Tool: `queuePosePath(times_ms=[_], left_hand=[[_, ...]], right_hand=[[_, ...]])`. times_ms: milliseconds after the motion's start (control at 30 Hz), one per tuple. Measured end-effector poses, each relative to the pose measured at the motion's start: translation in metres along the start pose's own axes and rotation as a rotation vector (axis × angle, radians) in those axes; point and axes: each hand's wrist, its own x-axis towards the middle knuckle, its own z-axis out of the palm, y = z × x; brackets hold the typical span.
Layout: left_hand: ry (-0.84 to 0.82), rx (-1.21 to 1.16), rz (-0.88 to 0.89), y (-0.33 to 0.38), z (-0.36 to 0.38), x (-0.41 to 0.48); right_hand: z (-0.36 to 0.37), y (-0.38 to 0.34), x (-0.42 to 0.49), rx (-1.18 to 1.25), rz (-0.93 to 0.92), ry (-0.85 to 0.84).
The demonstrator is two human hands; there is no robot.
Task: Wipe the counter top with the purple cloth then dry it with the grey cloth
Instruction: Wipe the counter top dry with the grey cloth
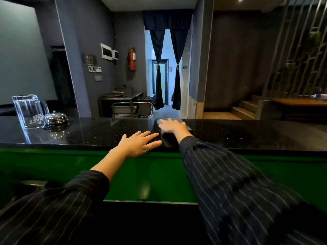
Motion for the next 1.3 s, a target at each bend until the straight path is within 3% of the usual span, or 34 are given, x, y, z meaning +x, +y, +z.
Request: queuePosePath(times_ms=[100, 167, 267, 333, 467, 633, 767, 900, 1067, 1200, 1300], left_hand=[[-0.036, -0.015, -0.014, 0.002, -0.002, 0.001], [-0.044, -0.016, -0.022, 0.002, 0.0, 0.0], [-0.016, -0.014, -0.016, 0.002, 0.003, -0.001], [0.006, 0.003, -0.009, 0.003, 0.003, 0.0], [0.027, 0.013, -0.02, 0.002, 0.005, 0.0], [0.003, 0.013, -0.041, 0.0, 0.002, 0.002], [-0.027, 0.006, -0.047, 0.003, -0.002, -0.001], [-0.026, 0.0, -0.037, 0.005, -0.002, -0.004], [-0.012, -0.002, -0.035, 0.002, 0.001, -0.001], [-0.007, 0.008, -0.037, 0.001, 0.002, 0.001], [-0.001, 0.011, -0.045, 0.002, 0.001, -0.001]], right_hand=[[0.003, 0.001, 0.011, -0.001, -0.147, -0.08], [0.007, 0.036, 0.039, 0.027, -0.141, -0.104], [0.008, 0.106, 0.071, 0.051, 0.043, -0.124], [-0.008, 0.125, 0.047, 0.036, 0.127, -0.114], [-0.014, 0.1, 0.043, -0.007, 0.258, -0.036], [-0.003, 0.023, 0.022, -0.001, -0.003, -0.009], [0.004, 0.019, 0.016, -0.056, -0.238, -0.146], [-0.003, 0.093, -0.002, 0.012, -0.114, -0.133], [-0.018, 0.182, -0.035, 0.077, 0.177, -0.061], [-0.017, 0.159, -0.055, 0.037, 0.33, 0.005], [-0.011, 0.111, -0.067, 0.035, 0.221, 0.032]])
